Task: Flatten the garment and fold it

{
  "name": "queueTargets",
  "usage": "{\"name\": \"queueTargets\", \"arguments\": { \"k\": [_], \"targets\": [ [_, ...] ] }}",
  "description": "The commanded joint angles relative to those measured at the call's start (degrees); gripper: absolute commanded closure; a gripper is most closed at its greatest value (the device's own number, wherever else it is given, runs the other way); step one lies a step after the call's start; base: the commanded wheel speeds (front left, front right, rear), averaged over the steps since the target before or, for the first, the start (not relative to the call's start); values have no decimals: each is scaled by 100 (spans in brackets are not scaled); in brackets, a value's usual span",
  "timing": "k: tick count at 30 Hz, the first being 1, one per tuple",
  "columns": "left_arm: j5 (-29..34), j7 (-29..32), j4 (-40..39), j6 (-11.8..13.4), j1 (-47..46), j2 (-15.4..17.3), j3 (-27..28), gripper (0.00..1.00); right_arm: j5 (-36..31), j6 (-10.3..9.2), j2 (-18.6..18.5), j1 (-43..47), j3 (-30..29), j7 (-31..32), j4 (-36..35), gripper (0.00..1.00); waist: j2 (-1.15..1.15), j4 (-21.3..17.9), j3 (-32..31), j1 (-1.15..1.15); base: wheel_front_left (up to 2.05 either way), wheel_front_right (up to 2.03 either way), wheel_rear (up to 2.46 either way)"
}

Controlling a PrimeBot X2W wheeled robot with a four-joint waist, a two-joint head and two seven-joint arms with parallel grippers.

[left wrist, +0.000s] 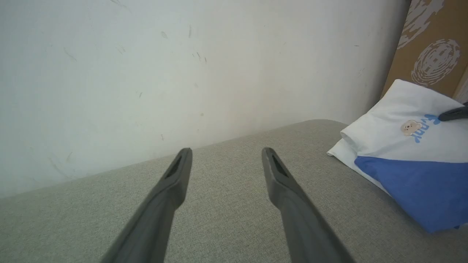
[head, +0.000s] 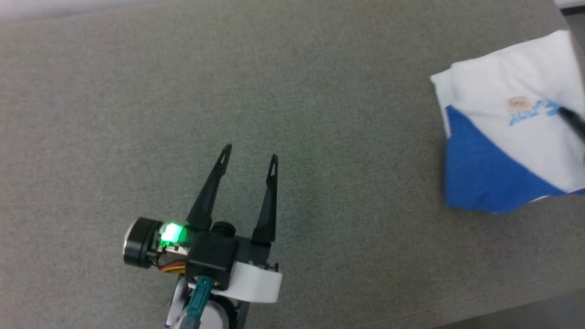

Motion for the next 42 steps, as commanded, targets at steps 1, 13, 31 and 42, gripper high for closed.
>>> {"name": "queueTargets", "arguments": {
  "k": [1,13,31,42],
  "targets": [
    [184,43,-123,113,-177,31,-5,0,47,-5,-307,-204,103,-144,92,100,0,6,459,-1,0,0,0],
    [930,415,-603,238,-752,119,-108,0,377,-5,-1517,-987,787,-1324,1275,100,0,159,1466,-1,0,0,0],
    [1074,387,-532,372,-882,-4,-236,0,385,-5,-1303,-1917,1482,-2152,3085,0,0,298,1577,-1,0,0,0],
    [242,-378,-289,509,-432,-119,53,0,973,-5,-1222,-1677,1643,-2764,3365,0,0,508,578,-1,0,0,0]
  ]
}}
